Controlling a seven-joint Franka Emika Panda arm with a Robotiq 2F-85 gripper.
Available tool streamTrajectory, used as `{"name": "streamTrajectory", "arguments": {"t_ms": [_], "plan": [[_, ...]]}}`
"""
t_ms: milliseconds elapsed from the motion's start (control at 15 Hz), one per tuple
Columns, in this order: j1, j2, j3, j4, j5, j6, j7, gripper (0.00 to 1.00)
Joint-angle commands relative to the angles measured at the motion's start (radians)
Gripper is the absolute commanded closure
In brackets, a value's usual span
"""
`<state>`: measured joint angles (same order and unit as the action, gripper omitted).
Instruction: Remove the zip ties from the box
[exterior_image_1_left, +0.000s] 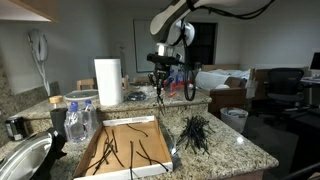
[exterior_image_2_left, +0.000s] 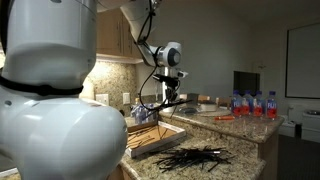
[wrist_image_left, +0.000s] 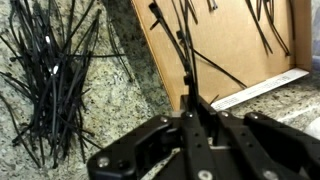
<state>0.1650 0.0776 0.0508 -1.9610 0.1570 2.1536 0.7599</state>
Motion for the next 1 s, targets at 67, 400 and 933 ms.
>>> {"name": "streamTrajectory", "arguments": {"t_ms": [67,400,933], "plan": [[-0.048,-0.1,0.0,-0.156,0.061,0.045,0.008,0.93],[-0.083,-0.146,-0.015,-0.293,0.154,0.098,-0.029,0.93],[-0.156,-0.187,-0.078,-0.44,0.253,0.196,-0.119,0.93]]}}
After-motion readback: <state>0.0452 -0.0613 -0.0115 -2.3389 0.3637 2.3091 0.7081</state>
